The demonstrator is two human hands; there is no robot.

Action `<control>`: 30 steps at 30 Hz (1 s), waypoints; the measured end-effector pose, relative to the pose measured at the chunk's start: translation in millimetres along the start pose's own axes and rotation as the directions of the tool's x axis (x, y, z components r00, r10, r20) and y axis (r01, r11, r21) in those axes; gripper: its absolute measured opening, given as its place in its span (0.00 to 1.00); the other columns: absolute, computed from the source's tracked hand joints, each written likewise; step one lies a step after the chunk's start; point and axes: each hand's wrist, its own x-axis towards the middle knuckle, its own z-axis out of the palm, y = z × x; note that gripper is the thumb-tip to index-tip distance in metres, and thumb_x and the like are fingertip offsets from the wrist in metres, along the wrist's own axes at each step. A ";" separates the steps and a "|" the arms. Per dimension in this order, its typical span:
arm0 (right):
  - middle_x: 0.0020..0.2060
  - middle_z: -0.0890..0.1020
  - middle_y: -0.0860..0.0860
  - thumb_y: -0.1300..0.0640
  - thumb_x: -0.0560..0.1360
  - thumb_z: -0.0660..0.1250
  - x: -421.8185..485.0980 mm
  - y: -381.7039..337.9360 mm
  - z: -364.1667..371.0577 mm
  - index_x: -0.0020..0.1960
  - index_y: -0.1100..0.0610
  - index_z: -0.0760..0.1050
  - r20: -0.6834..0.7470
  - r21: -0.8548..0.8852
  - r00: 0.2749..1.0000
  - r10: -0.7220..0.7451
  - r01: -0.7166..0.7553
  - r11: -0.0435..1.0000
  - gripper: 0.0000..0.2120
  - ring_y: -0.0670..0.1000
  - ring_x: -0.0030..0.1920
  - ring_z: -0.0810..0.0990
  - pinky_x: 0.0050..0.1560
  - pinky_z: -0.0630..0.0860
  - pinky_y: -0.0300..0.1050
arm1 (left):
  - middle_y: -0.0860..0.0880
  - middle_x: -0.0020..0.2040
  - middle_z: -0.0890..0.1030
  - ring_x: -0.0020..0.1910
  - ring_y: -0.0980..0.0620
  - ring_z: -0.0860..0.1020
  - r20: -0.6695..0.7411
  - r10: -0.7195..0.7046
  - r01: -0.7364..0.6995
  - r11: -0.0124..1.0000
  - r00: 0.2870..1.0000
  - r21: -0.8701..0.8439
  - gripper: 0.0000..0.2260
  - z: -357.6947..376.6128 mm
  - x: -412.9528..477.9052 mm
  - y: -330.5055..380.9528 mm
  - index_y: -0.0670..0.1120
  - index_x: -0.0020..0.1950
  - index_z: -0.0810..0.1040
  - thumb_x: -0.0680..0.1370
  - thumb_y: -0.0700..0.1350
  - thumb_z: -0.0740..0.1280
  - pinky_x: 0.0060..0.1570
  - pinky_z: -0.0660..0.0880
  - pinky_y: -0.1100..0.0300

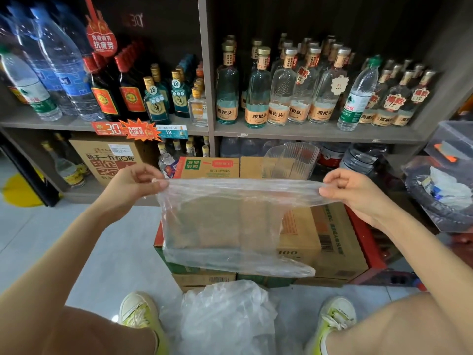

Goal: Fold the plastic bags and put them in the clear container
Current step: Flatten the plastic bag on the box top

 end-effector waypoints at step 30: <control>0.69 0.70 0.44 0.45 0.79 0.60 81.0 26.4 114.4 0.69 0.46 0.70 0.151 -0.735 0.949 -0.276 0.295 0.611 0.20 0.47 0.70 0.65 0.70 0.59 0.48 | 0.43 0.50 0.80 0.42 0.47 0.79 -0.267 -0.441 0.320 0.861 0.857 -0.396 0.09 54.7 147.2 -65.9 0.42 0.53 0.77 0.75 0.42 0.72 0.50 0.78 0.52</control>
